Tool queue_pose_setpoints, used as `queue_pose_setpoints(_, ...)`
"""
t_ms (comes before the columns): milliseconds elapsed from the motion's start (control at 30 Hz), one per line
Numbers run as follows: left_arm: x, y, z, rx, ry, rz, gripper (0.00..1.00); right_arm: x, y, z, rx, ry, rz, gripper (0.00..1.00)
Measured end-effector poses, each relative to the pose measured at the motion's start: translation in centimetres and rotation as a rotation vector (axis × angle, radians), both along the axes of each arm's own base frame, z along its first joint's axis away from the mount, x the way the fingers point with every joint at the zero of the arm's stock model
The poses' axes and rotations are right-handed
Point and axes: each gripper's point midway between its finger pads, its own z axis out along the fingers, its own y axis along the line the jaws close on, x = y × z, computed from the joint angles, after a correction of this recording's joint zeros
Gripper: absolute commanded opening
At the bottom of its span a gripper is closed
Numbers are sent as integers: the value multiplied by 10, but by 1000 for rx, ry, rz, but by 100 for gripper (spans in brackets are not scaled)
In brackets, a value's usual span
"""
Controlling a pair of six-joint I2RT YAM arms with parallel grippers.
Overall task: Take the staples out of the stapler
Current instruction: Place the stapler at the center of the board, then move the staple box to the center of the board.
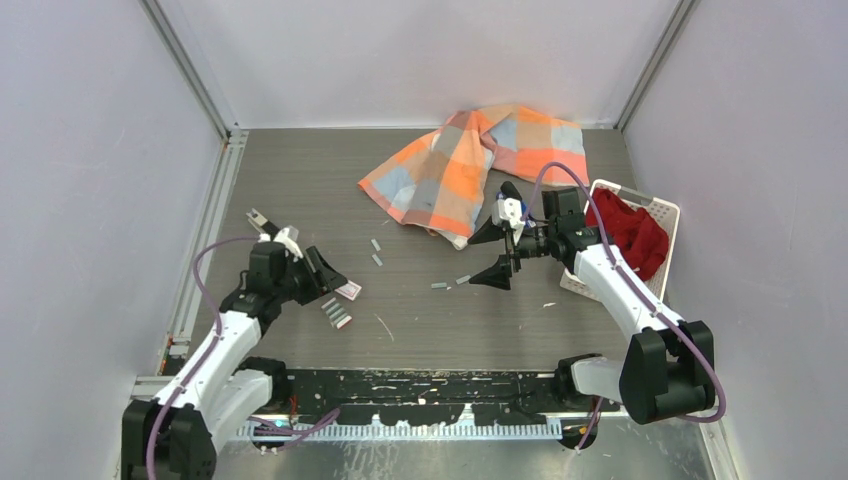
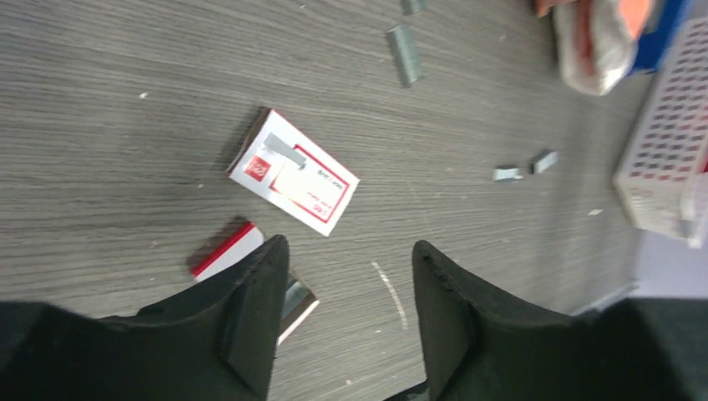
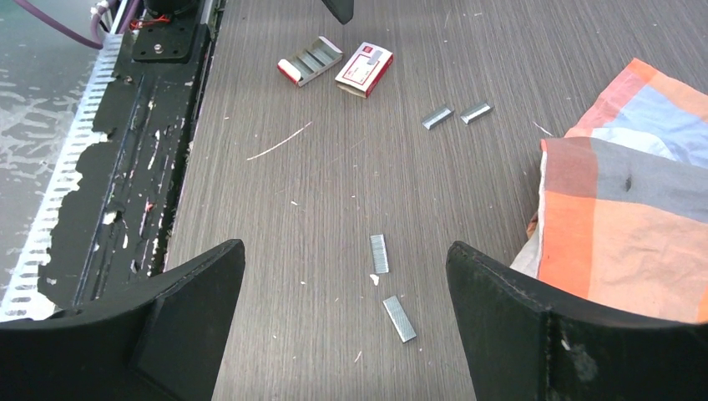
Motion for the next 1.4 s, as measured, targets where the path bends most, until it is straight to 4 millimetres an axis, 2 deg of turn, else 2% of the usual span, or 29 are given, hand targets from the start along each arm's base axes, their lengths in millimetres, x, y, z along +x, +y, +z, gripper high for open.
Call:
queue_pose_setpoints(267, 1, 9, -16, 292, 119, 33, 50, 0, 0, -1, -2, -9, 3, 95)
queue_pose_setpoints(500, 1, 34, -24, 434, 130, 118, 45, 0, 0, -1, -4, -20, 6, 95)
queue_pose_setpoints(633, 1, 37, -29, 455, 147, 126, 43, -1, -1, -2, -6, -20, 8, 95)
queue_pose_setpoints(833, -6, 37, -50, 471, 214, 106, 28, -2, -1, -3, -8, -19, 11, 95)
queue_pose_setpoints(900, -8, 37, -54, 469, 231, 102, 27, -2, -1, -3, -9, -21, 11, 95)
queue_pose_setpoints(1100, -9, 36, -58, 458, 249, 102, 17, -2, -1, -3, -10, -22, 13, 95)
queue_pose_setpoints(1400, -12, 33, -61, 431, 280, 119, 15, -3, -1, -4, -11, -24, 16, 95)
